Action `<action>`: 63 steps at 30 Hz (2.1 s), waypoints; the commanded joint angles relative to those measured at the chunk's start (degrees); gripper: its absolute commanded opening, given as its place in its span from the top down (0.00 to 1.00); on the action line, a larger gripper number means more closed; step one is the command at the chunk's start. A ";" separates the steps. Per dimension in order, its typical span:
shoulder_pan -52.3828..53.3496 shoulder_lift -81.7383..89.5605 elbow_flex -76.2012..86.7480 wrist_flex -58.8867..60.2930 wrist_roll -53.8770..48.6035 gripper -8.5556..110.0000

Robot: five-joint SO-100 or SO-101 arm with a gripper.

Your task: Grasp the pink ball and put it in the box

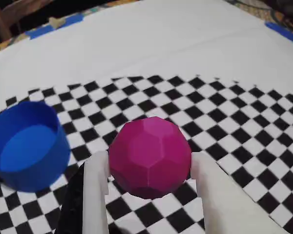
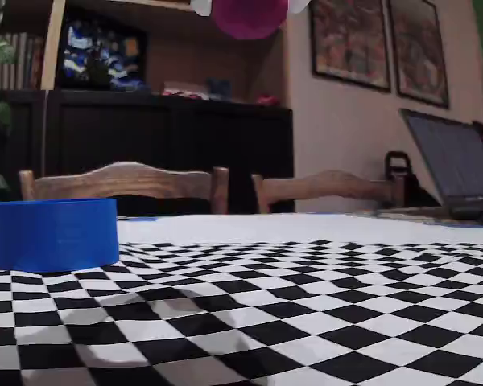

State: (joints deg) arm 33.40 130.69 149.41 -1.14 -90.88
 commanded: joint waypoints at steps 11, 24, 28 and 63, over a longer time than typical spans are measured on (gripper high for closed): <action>-9.05 -1.05 -2.55 -0.97 -0.09 0.93; -16.26 -1.58 -2.55 -0.97 -0.18 0.93; -17.84 -2.29 -2.81 -0.97 -0.18 0.93; -19.78 -19.34 -17.40 -0.97 0.00 0.93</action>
State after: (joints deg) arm 13.89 111.80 135.26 -1.14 -90.88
